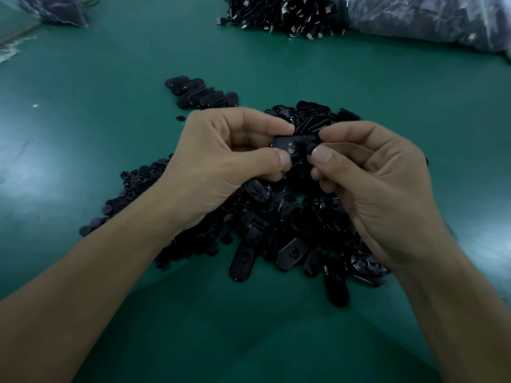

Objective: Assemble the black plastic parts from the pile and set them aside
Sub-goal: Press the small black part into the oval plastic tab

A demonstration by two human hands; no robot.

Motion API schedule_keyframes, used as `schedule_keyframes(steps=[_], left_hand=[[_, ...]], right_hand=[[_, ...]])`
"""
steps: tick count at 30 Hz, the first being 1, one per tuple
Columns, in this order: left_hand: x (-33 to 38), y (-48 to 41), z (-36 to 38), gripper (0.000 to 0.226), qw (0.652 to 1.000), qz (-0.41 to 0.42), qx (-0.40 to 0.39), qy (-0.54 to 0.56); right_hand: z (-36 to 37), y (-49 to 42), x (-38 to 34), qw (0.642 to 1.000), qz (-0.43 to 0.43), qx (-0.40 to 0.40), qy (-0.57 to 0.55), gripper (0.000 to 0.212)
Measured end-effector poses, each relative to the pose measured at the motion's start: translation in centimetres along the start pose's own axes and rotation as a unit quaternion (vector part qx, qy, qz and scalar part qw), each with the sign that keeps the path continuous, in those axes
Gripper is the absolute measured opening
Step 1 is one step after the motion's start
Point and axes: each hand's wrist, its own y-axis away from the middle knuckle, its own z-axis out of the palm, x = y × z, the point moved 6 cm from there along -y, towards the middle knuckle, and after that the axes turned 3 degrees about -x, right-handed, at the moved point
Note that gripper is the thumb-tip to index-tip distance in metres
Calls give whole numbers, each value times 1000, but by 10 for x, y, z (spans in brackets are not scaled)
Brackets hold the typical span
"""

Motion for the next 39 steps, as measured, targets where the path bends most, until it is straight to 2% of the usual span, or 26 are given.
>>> schedule_keyframes(steps=[6, 14, 23, 28, 34, 39], left_hand=[[1, 0, 1, 25, 1000, 2, -10, 20], [-1, 1, 4, 27, 999, 3, -22, -34], [0, 3, 7, 29, 995, 4, -25, -99], [0, 3, 7, 26, 997, -5, -25, -73], [-4, 3, 5, 23, 999, -36, 13, -16], [-9, 2, 6, 25, 997, -72, 19, 13]], right_hand=[[1, 1, -8, 1000, -17, 6, 1, 26], [3, 4, -15, 982, -65, 14, 178, 32], [7, 7, -20, 959, -81, 14, 271, 35], [9, 7, -20, 957, -86, 4, 279, 32], [2, 5, -18, 963, -94, 49, 248, 31], [7, 5, -12, 974, -74, 33, 213, 27]])
